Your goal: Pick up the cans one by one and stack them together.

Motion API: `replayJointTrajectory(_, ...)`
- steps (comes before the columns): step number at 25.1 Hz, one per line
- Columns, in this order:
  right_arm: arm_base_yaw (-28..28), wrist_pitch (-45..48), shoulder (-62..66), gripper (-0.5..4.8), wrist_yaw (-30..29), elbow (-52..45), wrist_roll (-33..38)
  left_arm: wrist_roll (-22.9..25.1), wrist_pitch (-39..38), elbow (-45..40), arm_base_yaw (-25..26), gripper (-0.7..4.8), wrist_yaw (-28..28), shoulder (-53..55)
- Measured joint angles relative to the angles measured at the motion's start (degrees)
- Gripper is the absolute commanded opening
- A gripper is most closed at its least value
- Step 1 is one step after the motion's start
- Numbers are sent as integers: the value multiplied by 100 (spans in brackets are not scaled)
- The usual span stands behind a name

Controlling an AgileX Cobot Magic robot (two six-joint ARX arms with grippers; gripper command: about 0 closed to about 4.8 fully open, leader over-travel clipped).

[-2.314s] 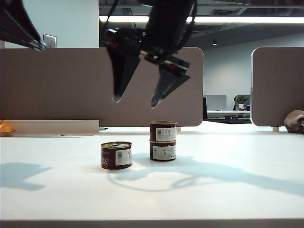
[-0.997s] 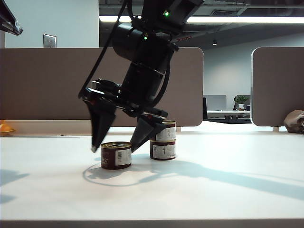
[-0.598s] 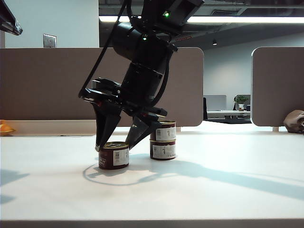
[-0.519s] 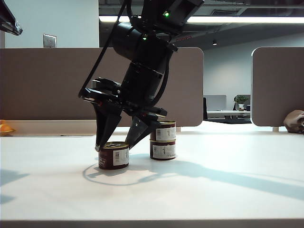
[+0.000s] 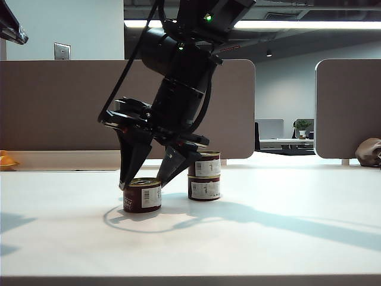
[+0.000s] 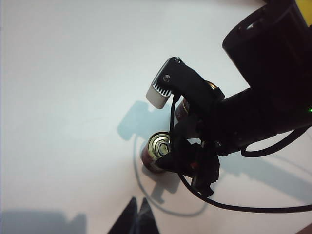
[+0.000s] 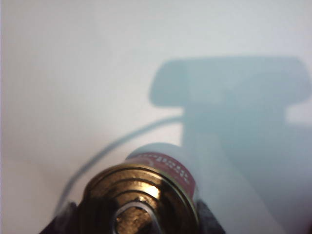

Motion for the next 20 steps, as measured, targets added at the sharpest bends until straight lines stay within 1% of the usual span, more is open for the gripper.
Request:
replayJointTrajectory(3,2,-269,31,134,2,203,-2,0,0,0,0,-6,0,0)
replayJointTrajectory(9,13,-411,22,134,2,859,0,0,0,0,0,-6,-2,0)
replayJointTrajectory(13,15,-719,22,134,28,1200,-7,0,0,0,0,-6,0,0)
replayJointTrajectory(17,-2,-1082,22,134,382,1635,-48,0,2,0,0,-6,0,0)
replayJointTrajectory(20,-52,-1311,13,134,433,1775,-138,-2,4,0,0,-6,0,0)
